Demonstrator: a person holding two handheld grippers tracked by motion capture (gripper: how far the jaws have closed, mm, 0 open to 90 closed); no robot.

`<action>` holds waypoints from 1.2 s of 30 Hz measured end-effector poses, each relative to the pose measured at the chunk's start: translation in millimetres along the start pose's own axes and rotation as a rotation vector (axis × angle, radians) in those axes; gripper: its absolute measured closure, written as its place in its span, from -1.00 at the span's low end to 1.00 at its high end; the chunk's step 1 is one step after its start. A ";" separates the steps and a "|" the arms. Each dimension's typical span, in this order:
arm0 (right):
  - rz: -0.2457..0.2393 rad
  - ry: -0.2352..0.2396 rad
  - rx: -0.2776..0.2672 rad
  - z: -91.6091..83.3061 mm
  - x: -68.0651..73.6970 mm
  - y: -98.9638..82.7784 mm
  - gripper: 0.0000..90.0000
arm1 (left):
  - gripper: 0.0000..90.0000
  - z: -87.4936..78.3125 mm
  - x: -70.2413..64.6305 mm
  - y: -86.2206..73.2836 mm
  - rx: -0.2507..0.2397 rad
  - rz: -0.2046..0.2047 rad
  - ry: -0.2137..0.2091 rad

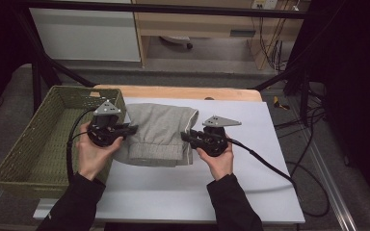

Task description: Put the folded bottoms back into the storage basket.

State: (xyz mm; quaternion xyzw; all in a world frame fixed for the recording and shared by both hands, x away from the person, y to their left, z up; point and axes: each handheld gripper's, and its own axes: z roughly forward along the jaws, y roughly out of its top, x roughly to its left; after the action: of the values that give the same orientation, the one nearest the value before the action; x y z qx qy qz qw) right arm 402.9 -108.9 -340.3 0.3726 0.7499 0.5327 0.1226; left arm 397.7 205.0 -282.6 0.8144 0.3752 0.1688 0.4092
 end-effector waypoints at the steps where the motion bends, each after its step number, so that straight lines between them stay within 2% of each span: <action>1: -0.001 0.001 -0.001 0.4 0.7 0.6 0.61 | 0.81 -1.5 0.6 0.3 -0.006 -0.004 0.000; 16: -0.013 0.019 -0.023 6.9 14.3 13.2 0.61 | 0.81 -18.4 12.0 -0.2 -0.018 -0.021 0.004; 36: -0.047 0.030 -0.042 16.6 35.3 29.5 0.61 | 0.81 -42.8 23.6 1.0 -0.027 -0.019 0.045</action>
State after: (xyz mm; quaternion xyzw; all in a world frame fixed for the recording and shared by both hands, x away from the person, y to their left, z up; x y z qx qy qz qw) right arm 400.7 -68.2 -313.1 0.3442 0.7488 0.5509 0.1317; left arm 388.9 245.3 -256.6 0.8011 0.3898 0.1884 0.4132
